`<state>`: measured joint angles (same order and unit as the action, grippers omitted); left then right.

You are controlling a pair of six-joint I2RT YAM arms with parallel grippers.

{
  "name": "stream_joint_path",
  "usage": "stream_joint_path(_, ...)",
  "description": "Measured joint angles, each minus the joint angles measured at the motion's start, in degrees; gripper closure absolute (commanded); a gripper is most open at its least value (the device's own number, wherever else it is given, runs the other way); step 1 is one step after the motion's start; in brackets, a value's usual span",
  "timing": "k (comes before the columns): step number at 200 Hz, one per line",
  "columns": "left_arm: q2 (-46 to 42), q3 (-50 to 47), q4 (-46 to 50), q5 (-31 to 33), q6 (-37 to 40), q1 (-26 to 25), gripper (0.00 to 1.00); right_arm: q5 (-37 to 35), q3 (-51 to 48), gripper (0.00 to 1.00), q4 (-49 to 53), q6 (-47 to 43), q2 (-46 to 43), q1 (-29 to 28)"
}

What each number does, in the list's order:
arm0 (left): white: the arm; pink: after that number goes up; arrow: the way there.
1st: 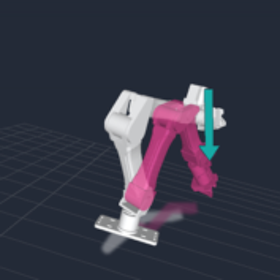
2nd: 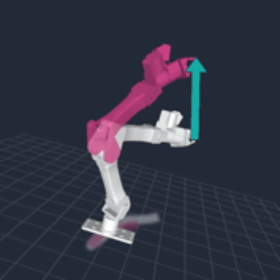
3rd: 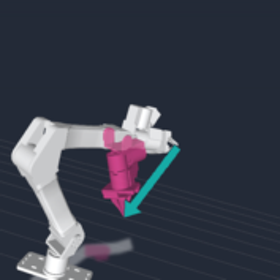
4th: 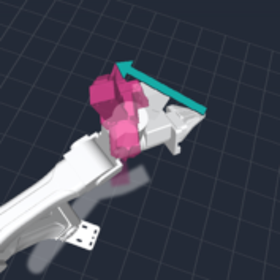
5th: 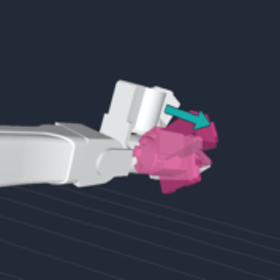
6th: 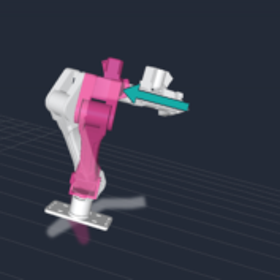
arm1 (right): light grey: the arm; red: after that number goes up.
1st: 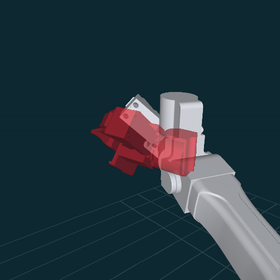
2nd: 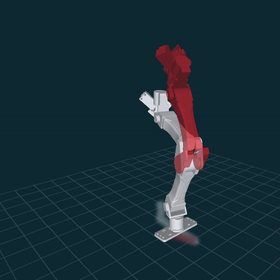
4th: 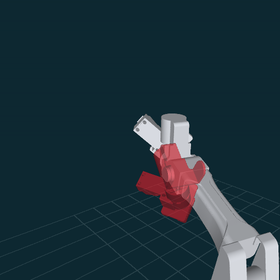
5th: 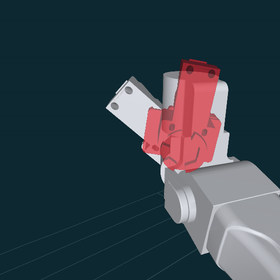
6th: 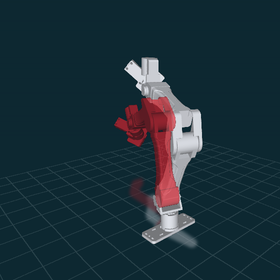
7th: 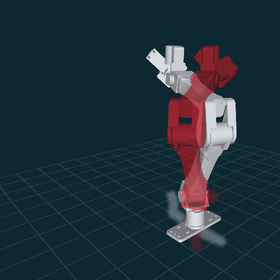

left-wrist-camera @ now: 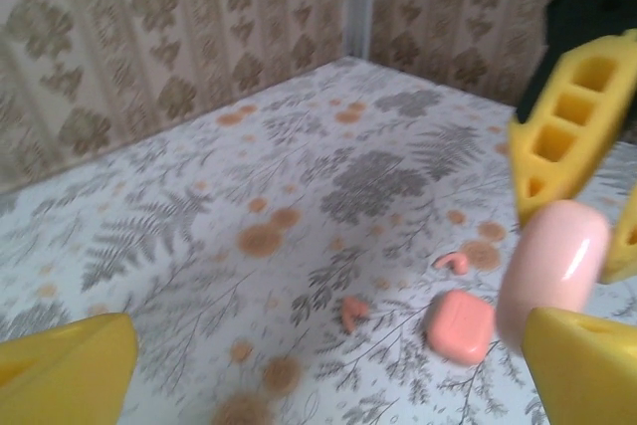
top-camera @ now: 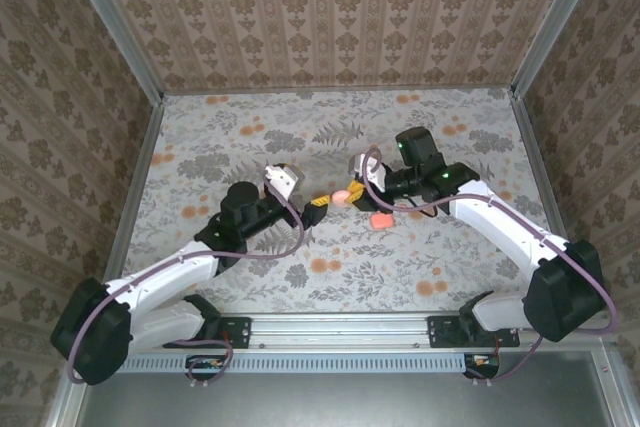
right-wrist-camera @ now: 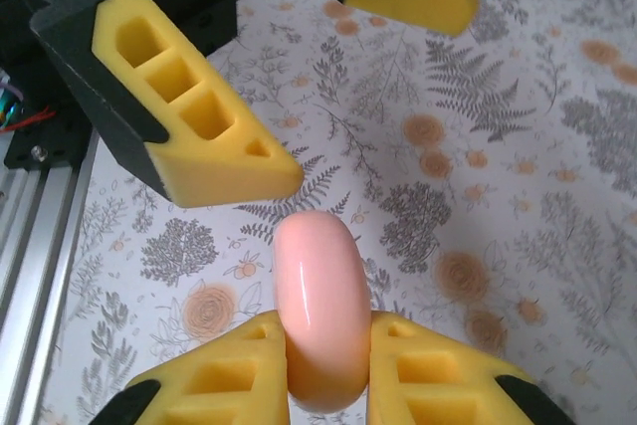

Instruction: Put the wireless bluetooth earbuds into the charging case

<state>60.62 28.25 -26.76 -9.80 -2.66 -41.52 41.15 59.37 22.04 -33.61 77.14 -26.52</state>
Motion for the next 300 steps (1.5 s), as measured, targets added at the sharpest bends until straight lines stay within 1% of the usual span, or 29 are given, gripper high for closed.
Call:
stream_joint_path(33, -3.85, -0.90, 3.76, 8.66, -6.73, 0.79, 0.00, -2.45, 0.83, 0.81, -0.09, 7.50, 3.39, -0.83)
stream_joint_path(62, -5.16, 0.76, 12.83, 14.82, -13.46, 2.75, 0.00, -4.59, 4.22, 0.81, 0.07, 13.53, 9.31, -1.86)
stream_joint_path(83, -4.83, 2.64, 18.91, 16.52, -16.61, 4.09, 0.00, -5.29, 6.38, 0.81, 0.13, 17.35, 12.52, -2.45)
stream_joint_path(112, -4.74, 3.48, 24.04, 18.01, -21.09, 6.38, 0.00, -5.92, 9.64, 0.81, 0.50, 21.11, 16.65, -3.69)
stream_joint_path(128, -4.74, 3.91, 27.96, 19.98, -24.24, 8.15, 0.00, -6.08, 11.28, 0.81, 0.50, 22.73, 18.86, -4.61)
stream_joint_path(160, -5.14, 4.00, 32.85, 22.56, -28.74, 10.99, 0.00, -6.08, 14.62, 0.81, 0.52, 27.17, 23.37, -5.57)
stream_joint_path(179, -6.05, 3.98, 34.91, 23.82, -29.92, 12.04, 0.00, -6.08, 17.40, 0.81, 0.55, 30.23, 26.71, -5.64)
stream_joint_path(227, -7.50, 3.91, 36.92, 26.38, -29.05, 12.39, 0.00, -6.01, 23.67, 0.81, 1.09, 35.95, 34.64, -5.99)
stream_joint_path(284, -6.67, 3.76, 37.53, 26.34, -29.33, 13.90, 0.00, -5.70, 30.25, 0.80, 2.54, 40.33, 42.56, -6.01)
stream_joint_path(300, -5.86, 3.76, 37.51, 25.35, -29.99, 14.97, 0.00, -5.60, 32.59, 0.81, 3.23, 40.96, 44.89, -6.01)
